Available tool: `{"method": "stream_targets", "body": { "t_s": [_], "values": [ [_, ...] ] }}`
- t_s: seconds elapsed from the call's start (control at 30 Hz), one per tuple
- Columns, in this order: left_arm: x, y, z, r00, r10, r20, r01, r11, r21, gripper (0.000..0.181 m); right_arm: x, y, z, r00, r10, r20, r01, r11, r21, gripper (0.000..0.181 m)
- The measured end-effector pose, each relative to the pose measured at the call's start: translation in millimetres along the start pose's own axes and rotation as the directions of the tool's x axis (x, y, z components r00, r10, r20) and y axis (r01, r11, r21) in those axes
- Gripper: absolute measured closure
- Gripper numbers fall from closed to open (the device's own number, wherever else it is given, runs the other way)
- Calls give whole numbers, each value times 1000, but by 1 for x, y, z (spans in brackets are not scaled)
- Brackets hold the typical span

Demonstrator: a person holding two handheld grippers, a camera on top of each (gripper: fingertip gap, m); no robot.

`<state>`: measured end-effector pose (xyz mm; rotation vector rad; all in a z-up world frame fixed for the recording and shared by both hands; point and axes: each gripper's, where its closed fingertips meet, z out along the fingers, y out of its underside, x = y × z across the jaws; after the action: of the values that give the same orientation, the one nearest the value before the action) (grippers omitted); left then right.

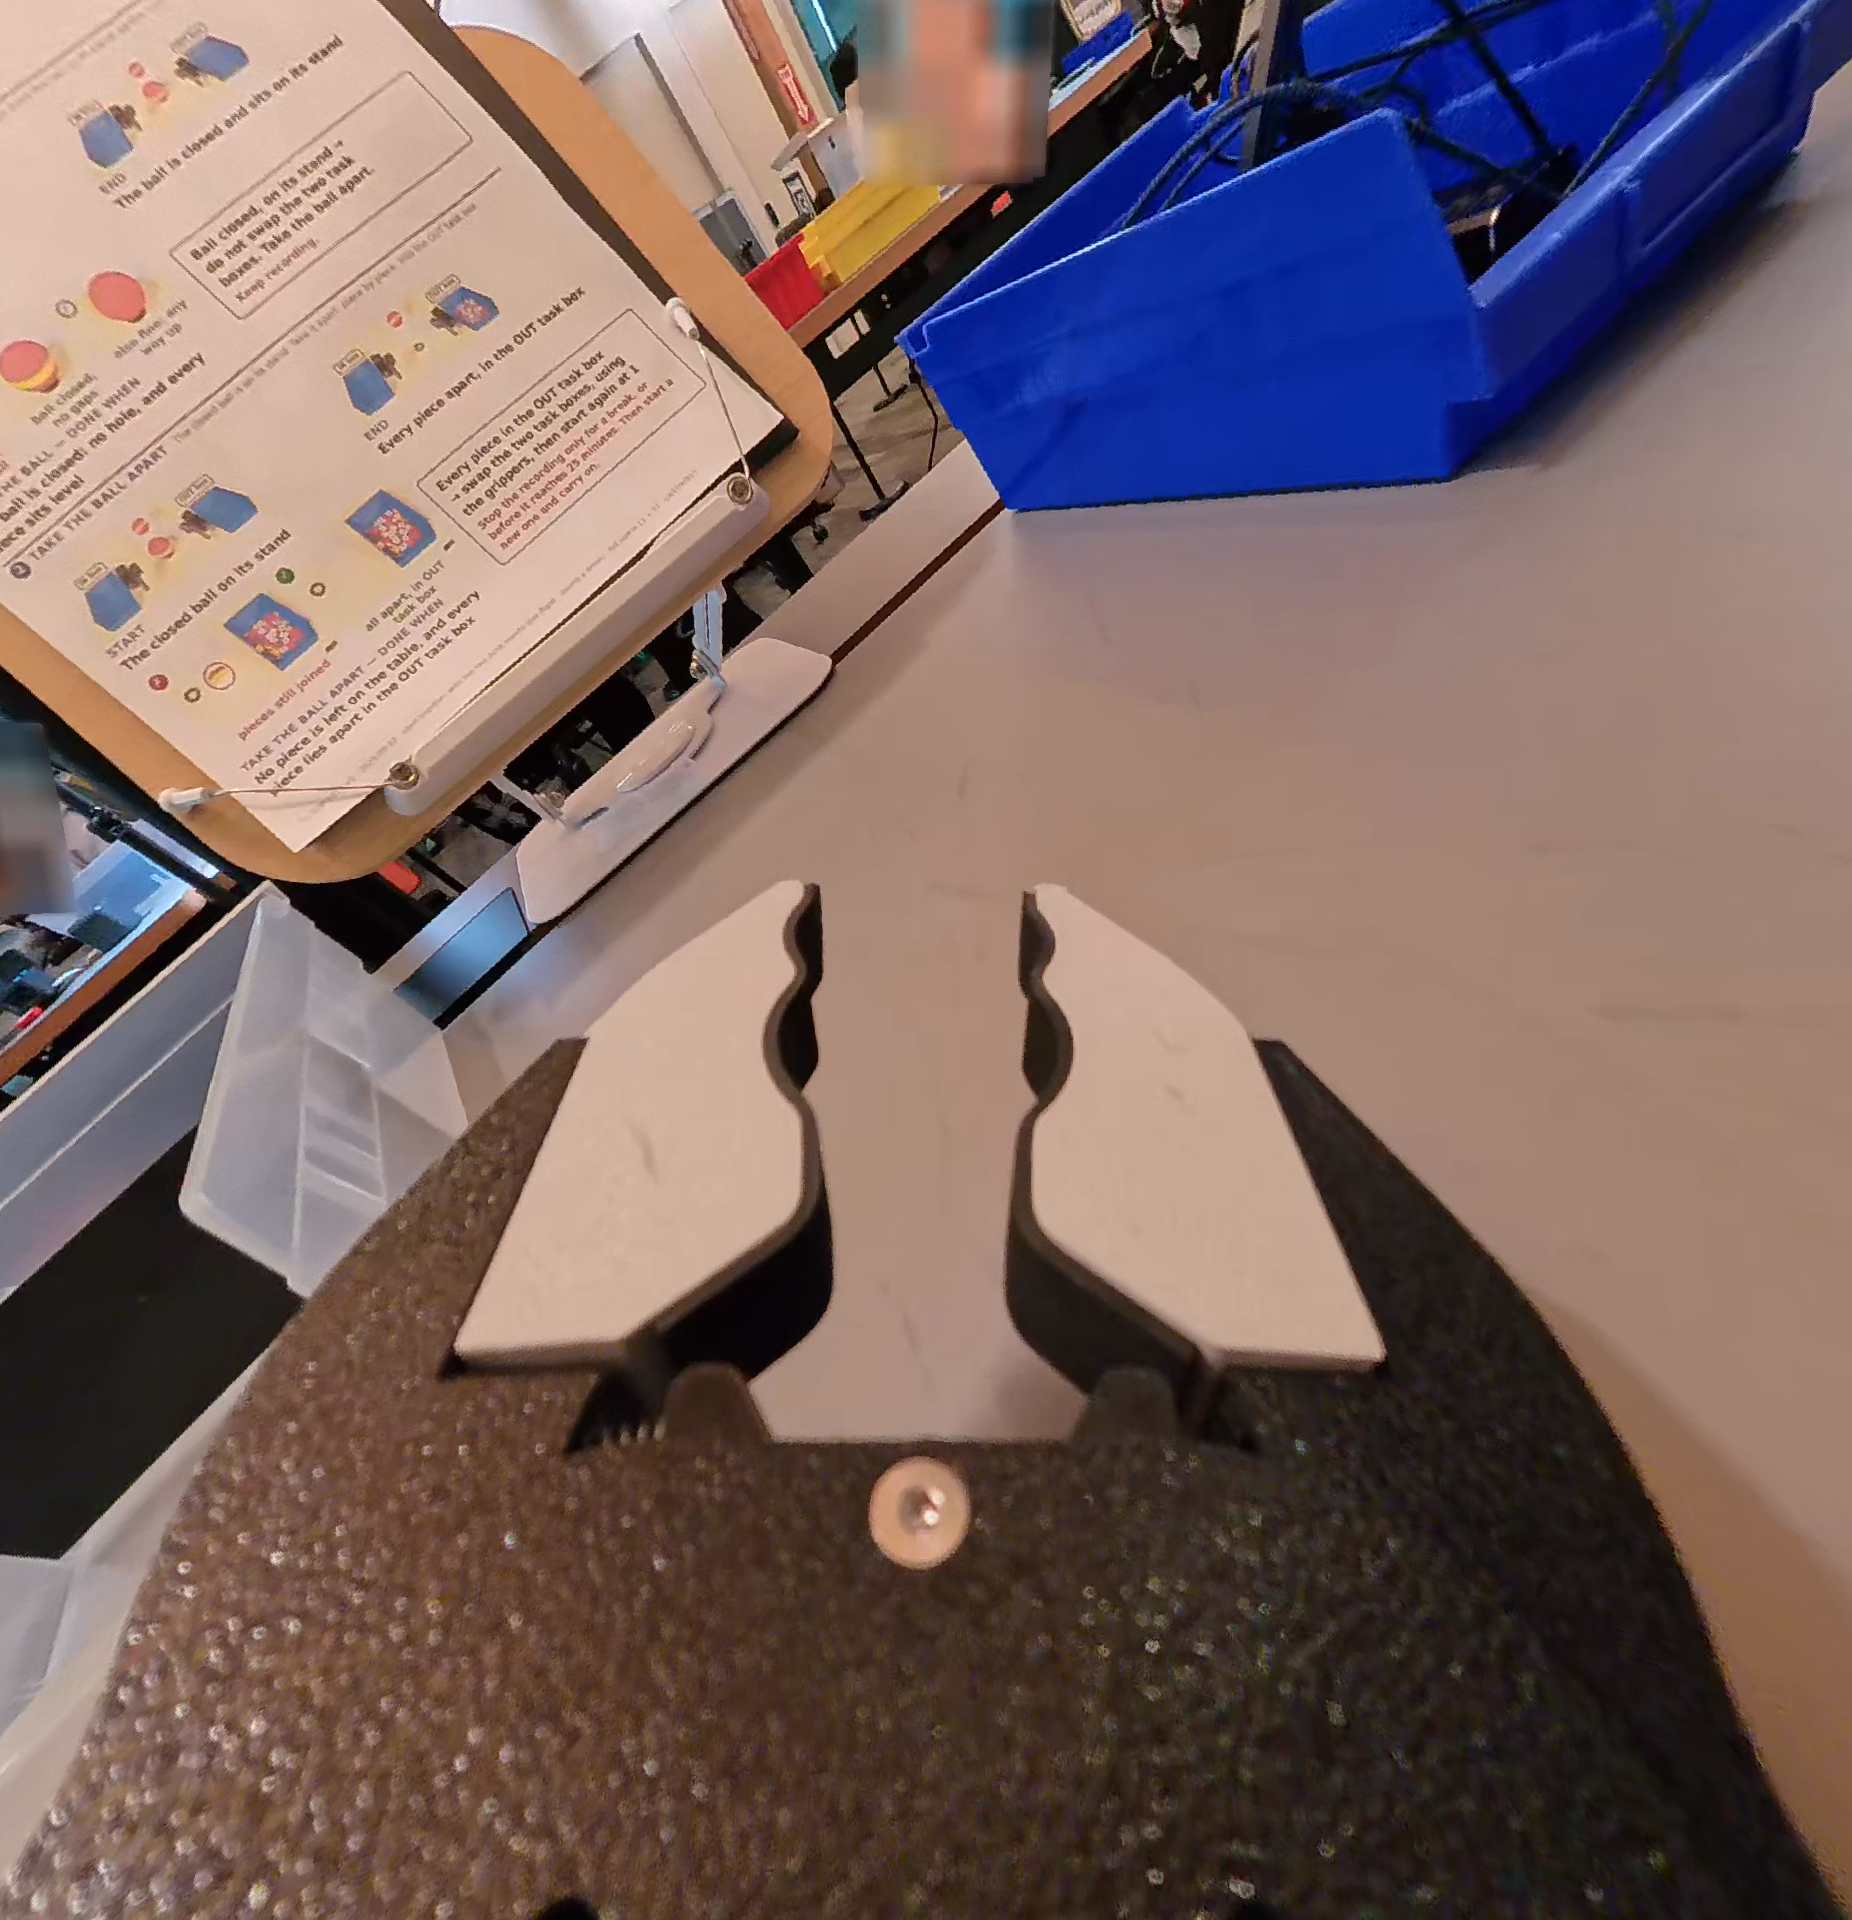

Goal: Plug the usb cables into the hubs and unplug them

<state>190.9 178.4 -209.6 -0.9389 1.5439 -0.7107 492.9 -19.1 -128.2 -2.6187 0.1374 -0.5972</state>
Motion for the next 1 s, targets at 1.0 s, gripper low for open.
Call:
{"method": "stream_targets", "body": {
  "t_s": [1.0],
  "values": [
    [109,-85,213,898,-434,-77,372,841,-393,164,-97,103,-91,885,465,-6,-407,781,475,78]
  ]
}}
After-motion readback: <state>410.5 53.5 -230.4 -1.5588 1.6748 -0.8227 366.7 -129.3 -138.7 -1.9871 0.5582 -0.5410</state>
